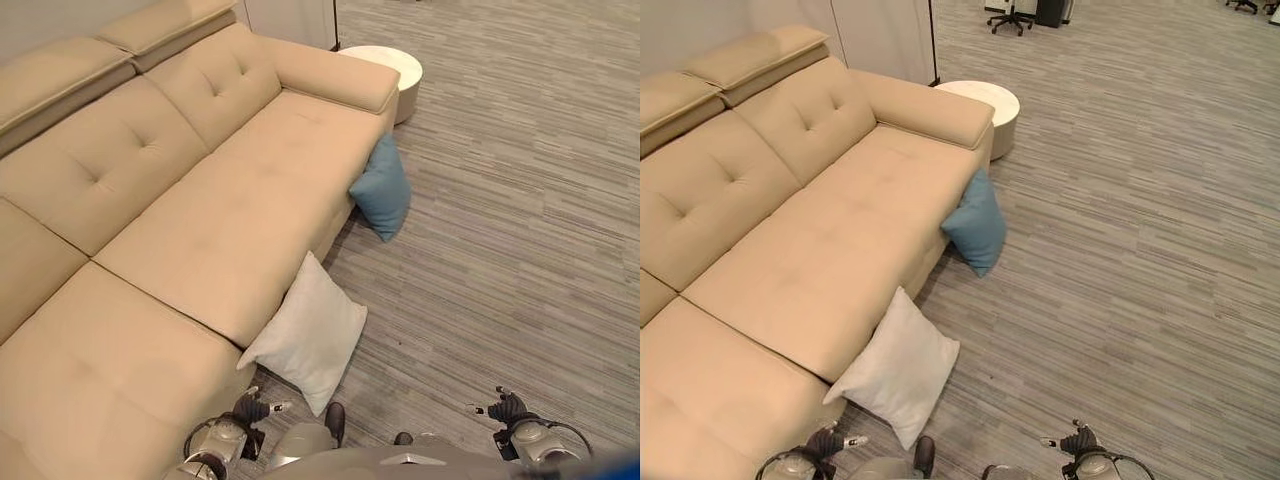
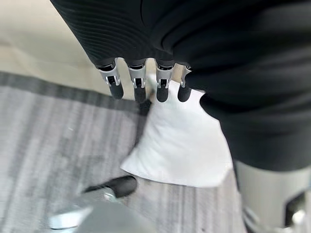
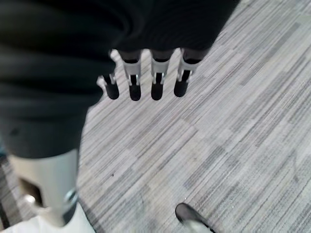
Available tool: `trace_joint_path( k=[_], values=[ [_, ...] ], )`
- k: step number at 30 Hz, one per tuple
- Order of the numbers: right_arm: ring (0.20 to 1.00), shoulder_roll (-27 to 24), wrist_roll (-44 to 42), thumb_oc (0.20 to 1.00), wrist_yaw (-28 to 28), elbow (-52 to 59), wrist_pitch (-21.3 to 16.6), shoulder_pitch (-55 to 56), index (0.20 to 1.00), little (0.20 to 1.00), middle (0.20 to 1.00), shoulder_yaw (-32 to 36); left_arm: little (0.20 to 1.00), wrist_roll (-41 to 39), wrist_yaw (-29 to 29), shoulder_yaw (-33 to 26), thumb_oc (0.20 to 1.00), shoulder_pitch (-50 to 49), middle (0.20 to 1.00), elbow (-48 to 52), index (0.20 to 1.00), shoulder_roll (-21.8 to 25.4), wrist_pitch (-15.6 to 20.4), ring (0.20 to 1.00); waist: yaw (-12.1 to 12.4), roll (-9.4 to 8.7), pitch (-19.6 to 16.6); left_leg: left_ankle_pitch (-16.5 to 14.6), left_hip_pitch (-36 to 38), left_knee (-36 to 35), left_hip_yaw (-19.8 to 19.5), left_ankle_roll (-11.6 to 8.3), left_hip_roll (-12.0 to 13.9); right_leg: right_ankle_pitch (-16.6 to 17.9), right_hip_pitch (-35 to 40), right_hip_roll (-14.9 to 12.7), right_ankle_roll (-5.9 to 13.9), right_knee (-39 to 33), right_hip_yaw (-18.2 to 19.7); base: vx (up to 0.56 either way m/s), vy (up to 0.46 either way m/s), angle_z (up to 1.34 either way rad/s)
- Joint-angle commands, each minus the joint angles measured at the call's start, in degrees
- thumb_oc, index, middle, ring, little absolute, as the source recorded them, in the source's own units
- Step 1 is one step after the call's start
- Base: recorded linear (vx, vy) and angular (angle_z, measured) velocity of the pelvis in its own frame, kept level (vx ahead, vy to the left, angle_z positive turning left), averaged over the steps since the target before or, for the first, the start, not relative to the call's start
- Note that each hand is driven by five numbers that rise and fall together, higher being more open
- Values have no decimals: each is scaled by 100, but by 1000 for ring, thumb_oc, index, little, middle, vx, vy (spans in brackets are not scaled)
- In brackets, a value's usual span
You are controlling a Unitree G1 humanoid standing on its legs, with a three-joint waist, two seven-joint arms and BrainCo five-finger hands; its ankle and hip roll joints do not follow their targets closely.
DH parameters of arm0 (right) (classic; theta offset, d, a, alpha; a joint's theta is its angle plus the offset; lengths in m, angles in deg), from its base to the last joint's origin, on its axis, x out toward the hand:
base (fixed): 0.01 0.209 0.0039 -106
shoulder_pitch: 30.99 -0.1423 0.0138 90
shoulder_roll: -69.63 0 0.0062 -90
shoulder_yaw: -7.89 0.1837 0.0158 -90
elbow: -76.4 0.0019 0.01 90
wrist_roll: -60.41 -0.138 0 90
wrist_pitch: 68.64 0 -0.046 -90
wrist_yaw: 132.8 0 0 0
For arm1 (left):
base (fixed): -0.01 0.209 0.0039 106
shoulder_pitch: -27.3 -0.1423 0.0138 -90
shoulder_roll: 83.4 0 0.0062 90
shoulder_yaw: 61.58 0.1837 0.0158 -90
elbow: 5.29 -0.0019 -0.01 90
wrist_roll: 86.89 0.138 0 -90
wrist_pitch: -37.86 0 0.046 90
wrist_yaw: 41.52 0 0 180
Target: Pick up all the scattered cushions and arrange them neatly on the sofa.
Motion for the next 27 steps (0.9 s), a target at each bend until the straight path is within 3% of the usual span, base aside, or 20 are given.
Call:
trace_joint_path(
  k=[1,3,5,7,10,11,14,15,17,19,20,21,22,23,24,27],
  values=[
    [1000,-130,-48,1000,-44,39,-23,68,1000,1000,1000,21,1000,32,-27,-129,1000,106,1000,3,1000,-100,146,1000,-38,22,2,-649,-70,501,-323,-318,3,818,174,165,8,-1423,700,34,-153,110],
    [1000,-112,-31,1000,-28,-37,9,100,1000,1000,1000,-4,1000,66,-34,-82,1000,139,1000,-30,1000,-100,165,1000,-77,17,-14,-655,-79,485,-587,-393,-8,926,153,139,15,-1850,1113,47,-152,87],
    [1000,-105,-22,1000,-22,-69,24,128,1000,1000,1000,-13,1000,66,-51,-60,1000,148,1000,-49,1000,-85,171,1000,-92,-15,-13,-653,-75,511,-815,-458,-21,980,167,165,38,-2027,1283,56,-197,99],
    [1000,-83,8,1000,-12,-81,6,147,1000,1000,1000,-21,1000,66,-61,-112,1000,129,1000,-88,1000,-90,179,1000,-70,-71,-54,-660,-108,518,-935,-541,31,958,423,64,26,-2340,994,53,-299,120],
    [1000,-62,-34,1000,-21,-48,-50,174,1000,1000,1000,-31,1000,-20,-50,-124,1000,79,1000,-86,1000,-124,194,1000,-41,-98,-41,-508,-242,557,-1091,-779,274,842,605,206,-90,-2421,709,-17,-376,108],
    [1000,-102,-73,1000,-35,3,-75,144,1000,1000,1000,-17,1000,-72,-54,-120,1000,74,1000,-87,1000,-155,179,1000,-44,-130,23,-433,-444,746,-979,-864,354,790,685,226,-162,-2461,529,-81,-340,95],
    [1000,-142,-204,1000,-6,13,-52,197,1000,1000,1000,51,1000,0,12,-96,1000,54,1000,35,1000,-181,148,1000,-206,-219,58,-604,-712,1308,928,-661,608,701,951,195,-273,-2683,-58,-69,-241,124],
    [1000,-111,-260,1000,2,-9,-56,208,1000,1000,1000,80,1000,81,18,-92,1000,47,1000,-3,1000,-179,138,1000,-236,-209,-5,-603,-729,1167,1297,-589,529,706,1051,251,-269,-2805,-194,26,-113,141],
    [1000,-94,-268,1000,3,-27,-36,192,1000,1000,1000,62,1000,110,28,-94,1000,41,1000,-10,1000,-170,121,1000,-228,-215,-41,-566,-861,1171,1507,-544,437,721,1086,286,-271,-2870,-289,111,-38,94],
    [1000,-76,-198,1000,15,-60,-19,158,1000,1000,1000,17,1000,97,48,-153,1000,-11,1000,-46,1000,-159,84,1000,-150,-196,-60,-572,-712,870,1262,-489,291,693,1079,346,-271,-2782,-273,174,33,42],
    [1000,-59,-139,1000,9,-59,-27,165,1000,1000,1000,5,1000,74,33,-211,1000,-59,1000,-94,1000,-148,83,1000,-82,-206,-89,-550,-607,692,927,-464,144,660,1027,320,-206,-2487,-366,162,72,-3],
    [1000,-54,-97,1000,27,-23,-13,155,1000,1000,1000,-7,1000,64,13,-238,1000,-68,1000,-100,1000,-122,80,1000,-66,-192,-74,-552,-557,639,897,-410,153,646,913,259,-142,-2117,-396,181,135,-35],
    [1000,-67,-12,1000,40,39,-14,136,1000,1000,1000,-22,1000,46,4,-299,1000,-80,1000,-81,1000,-94,91,1000,6,-128,-37,-648,-394,598,779,-254,93,708,660,85,22,-1342,-457,155,141,-36],
    [1000,-79,11,1000,47,77,4,113,1000,1000,1000,-46,1000,48,2,-307,1000,-69,1000,-73,1000,-72,75,1000,-6,-150,50,-679,-313,639,719,-165,36,1008,457,-13,140,-775,-356,256,128,-54],
    [1000,-92,42,1000,44,83,-17,73,1000,1000,1000,-65,1000,-13,12,-300,1000,-48,1000,-67,1000,-35,110,1000,-56,-57,98,-721,-127,611,459,-103,55,1129,20,31,107,-244,-53,238,23,-10],
    [1000,-91,41,1000,53,101,-10,15,1000,1000,1000,-117,1000,-74,3,-280,1000,-7,1000,-29,1000,-24,149,1000,-97,-54,68,-766,71,489,198,-175,60,1029,-128,22,-5,-909,94,229,-90,60]
  ],
)
